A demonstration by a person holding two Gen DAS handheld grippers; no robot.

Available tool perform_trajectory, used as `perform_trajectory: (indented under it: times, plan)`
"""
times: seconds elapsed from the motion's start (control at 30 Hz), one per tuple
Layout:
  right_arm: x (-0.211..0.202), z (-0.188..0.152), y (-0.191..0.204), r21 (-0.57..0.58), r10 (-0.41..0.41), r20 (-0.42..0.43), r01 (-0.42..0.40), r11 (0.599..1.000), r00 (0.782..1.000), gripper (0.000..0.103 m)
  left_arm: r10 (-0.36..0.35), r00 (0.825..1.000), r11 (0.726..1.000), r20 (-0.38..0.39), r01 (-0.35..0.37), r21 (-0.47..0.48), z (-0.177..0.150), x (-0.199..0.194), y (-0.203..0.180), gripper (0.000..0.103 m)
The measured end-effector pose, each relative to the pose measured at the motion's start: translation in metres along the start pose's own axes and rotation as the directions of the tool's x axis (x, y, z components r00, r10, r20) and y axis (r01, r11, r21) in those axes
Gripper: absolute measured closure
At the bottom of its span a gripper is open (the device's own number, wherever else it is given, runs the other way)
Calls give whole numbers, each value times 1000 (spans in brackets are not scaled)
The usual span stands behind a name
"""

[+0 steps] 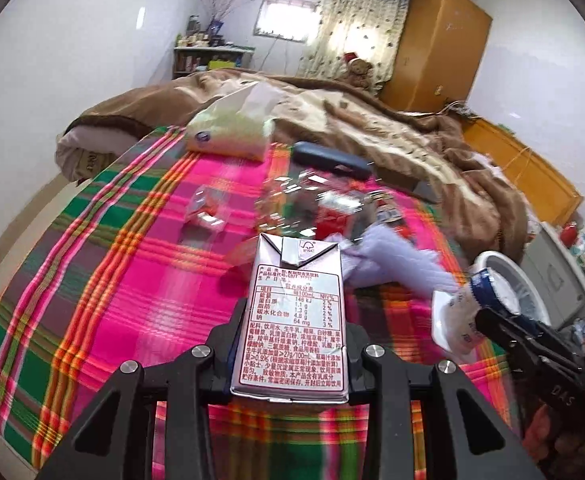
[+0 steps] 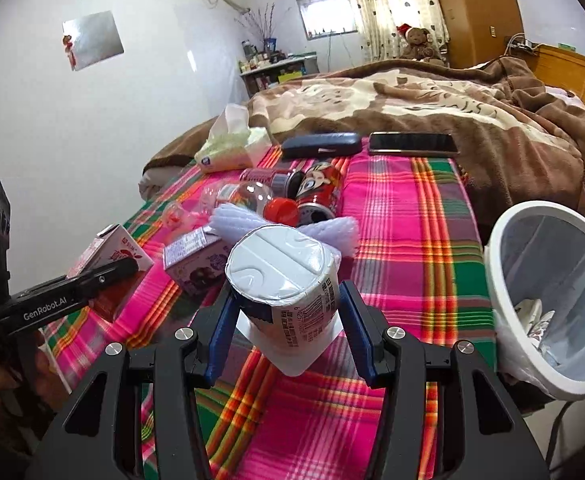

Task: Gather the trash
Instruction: 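Carry the yogurt cup and milk carton over the wastebasket and release both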

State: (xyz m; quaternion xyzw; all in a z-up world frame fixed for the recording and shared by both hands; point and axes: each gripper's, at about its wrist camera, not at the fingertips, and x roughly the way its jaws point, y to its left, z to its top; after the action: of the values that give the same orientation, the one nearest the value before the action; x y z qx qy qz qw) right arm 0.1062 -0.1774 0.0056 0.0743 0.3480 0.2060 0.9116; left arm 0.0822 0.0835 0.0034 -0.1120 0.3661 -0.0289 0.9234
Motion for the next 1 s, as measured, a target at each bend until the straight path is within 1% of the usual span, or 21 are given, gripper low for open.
perform_trajectory:
  times: [0.1,0.2,0.27,0.3,0.37,0.47,0.67,0.83,0.9,1.0]
  plan:
    - [-8,0,-7,19,20,7,-20,1000,1000,51,-28,1000,999,7,28,30,2,-4,-14,66]
    - [-13,-1,-13,23,4,9,-4,1000,1000,51,-52,999,997,8,51,56,2,-5,-28,66]
    - [-15,-1,-20,50,46,3,-46,998,999,51,-73,997,995,5,72,73,2,-5,-38,66]
    - [-17,-2,-24,69,46,7,-47,997,999,51,-78,997,994,5,78,80,2,-5,-42,66]
    - [-22,-3,-29,77,3,22,-4,997,1000,51,-94,996,991,-2,94,94,2,-3,-52,66]
    - [-28,-2,-41,102,-25,39,21,995,999,51,-115,993,986,-14,116,120,1,0,-67,66]
    - [-43,1,-63,121,-119,76,110,987,990,51,-153,988,972,-25,155,177,2,8,-101,66]
    - [-57,0,-84,142,-196,94,182,973,976,51,-180,983,954,-35,183,236,2,15,-135,66]
    - [-62,1,-93,153,-226,102,210,966,969,51,-200,978,945,-52,207,252,2,19,-148,66]
    - [-68,4,-105,165,-270,116,250,954,956,51,-212,975,933,-67,223,284,2,26,-168,66]
